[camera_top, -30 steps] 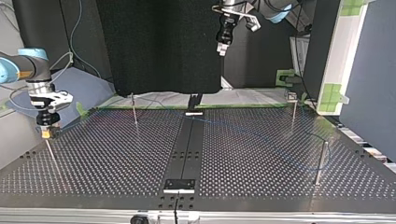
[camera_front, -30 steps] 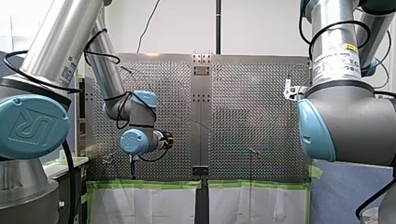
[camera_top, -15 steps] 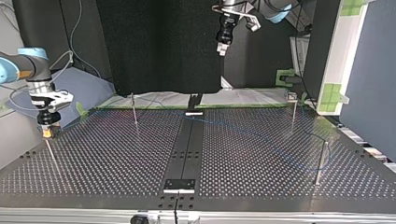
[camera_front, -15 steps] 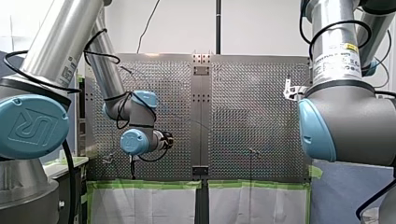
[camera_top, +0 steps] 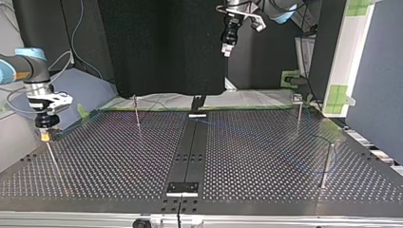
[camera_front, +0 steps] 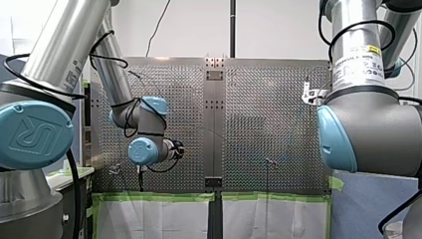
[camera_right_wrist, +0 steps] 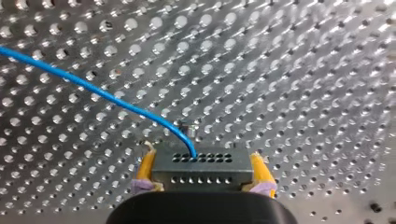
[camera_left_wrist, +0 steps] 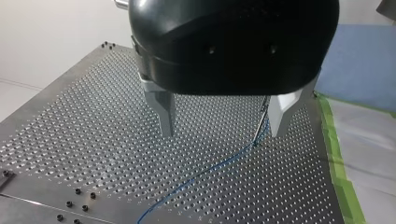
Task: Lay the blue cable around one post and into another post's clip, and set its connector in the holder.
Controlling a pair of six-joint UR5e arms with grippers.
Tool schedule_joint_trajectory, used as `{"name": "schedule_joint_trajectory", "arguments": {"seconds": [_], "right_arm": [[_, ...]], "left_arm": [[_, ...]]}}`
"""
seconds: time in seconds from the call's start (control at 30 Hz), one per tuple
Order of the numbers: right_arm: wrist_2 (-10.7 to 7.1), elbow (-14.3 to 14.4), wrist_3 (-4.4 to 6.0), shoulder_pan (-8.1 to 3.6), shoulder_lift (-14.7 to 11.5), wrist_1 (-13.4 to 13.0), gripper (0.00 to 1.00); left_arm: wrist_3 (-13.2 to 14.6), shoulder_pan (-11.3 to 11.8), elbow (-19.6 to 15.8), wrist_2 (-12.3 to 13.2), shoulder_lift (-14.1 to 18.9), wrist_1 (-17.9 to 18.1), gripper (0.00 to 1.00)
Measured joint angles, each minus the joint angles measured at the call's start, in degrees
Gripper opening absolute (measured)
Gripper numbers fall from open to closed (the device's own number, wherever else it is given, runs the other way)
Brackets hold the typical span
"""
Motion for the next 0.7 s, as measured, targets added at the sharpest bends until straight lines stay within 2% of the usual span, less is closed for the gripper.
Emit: {"name": "schedule_joint_trajectory", "arguments": {"seconds": [0.7], "right_arm": [[0.22,0.47,-0.39,0.35,-0.39,1.79,0.0]], "left_arm": [[0.13,0.0,0.0,-0.12,0.0,-0.45,1.0]]}}
